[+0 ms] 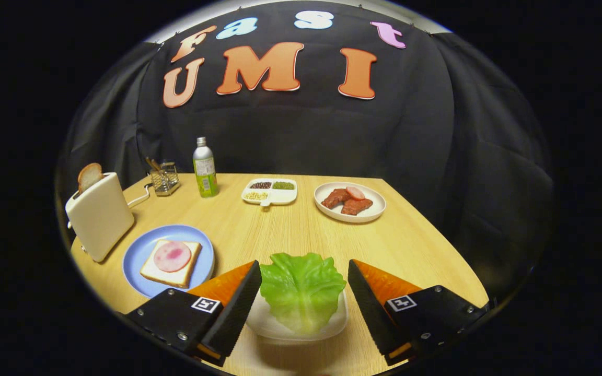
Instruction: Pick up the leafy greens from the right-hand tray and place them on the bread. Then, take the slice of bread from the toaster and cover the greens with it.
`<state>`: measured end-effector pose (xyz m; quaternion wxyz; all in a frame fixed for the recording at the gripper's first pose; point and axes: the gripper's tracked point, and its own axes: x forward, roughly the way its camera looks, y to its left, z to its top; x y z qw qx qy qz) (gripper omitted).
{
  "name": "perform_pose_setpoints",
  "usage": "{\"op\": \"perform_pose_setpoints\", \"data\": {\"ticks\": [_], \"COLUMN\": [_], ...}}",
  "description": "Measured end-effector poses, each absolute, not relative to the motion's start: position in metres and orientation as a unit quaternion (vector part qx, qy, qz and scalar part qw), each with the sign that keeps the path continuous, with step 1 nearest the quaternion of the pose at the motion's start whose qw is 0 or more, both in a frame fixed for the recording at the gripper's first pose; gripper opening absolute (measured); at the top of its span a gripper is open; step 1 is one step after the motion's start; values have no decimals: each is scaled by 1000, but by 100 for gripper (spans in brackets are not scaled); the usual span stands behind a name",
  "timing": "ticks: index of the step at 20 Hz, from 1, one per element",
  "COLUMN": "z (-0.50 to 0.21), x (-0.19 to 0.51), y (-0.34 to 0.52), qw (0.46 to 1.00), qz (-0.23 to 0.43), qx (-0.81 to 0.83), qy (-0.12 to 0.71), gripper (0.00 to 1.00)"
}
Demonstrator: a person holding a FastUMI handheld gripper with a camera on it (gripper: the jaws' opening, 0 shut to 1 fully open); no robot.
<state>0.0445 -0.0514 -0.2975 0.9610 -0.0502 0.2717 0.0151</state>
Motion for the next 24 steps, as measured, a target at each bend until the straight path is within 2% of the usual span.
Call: {"op": "perform_pose_setpoints", "data": {"ticks": [8, 20, 24], "z": [-341, -365, -371], "x": [45, 45, 43], "y": [-51, -52, -45], "qw": [941, 928, 924], "qz": [31, 46, 54], "qx": [-64, -85, -65], "qy": [330, 360, 373], "gripper": [100, 100, 90]}}
